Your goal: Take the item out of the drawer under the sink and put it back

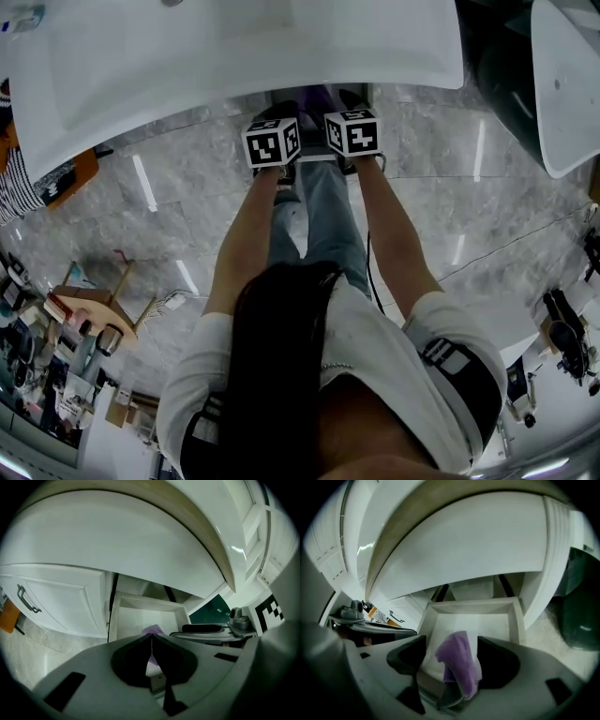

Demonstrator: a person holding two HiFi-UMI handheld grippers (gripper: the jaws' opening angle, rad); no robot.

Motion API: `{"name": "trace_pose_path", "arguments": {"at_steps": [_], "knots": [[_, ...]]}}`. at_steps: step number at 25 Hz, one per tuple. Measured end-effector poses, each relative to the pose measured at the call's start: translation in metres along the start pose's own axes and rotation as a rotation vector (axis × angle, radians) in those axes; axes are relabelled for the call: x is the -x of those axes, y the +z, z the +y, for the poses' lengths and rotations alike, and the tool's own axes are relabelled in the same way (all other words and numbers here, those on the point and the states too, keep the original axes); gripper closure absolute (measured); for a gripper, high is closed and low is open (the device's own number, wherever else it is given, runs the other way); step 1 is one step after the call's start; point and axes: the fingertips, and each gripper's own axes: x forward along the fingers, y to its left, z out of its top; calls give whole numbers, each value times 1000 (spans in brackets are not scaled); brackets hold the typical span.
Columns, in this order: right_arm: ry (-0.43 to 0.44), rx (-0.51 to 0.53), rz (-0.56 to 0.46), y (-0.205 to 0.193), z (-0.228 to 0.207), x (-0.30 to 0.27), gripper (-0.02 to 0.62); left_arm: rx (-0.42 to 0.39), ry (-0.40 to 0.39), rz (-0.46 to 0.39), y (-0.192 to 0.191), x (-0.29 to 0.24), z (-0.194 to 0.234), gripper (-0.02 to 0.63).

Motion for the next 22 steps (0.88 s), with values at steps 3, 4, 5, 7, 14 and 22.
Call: {"name": "trace_pose_path", "arguments": {"at_steps": [3, 4, 5, 7, 14, 22], "knots": [[-8, -15, -38, 6, 2, 14, 262, -11, -26, -33, 8, 8, -5, 600], [-4, -15, -47, 8, 5, 19, 262, -13, -44, -44, 10, 12, -6, 600], [2, -9, -53, 10, 8, 23, 262, -15, -64, -55, 11, 16, -9, 600], [8, 8, -60, 14, 15, 32, 262, -22, -92, -74, 15, 25, -14, 600], [-17, 16, -149, 40, 35, 80, 262, -66, -99, -130, 34, 62, -30, 600], [-57, 20, -271, 53, 57, 137, 357, -103, -137, -261, 57, 121, -53, 600]]}}
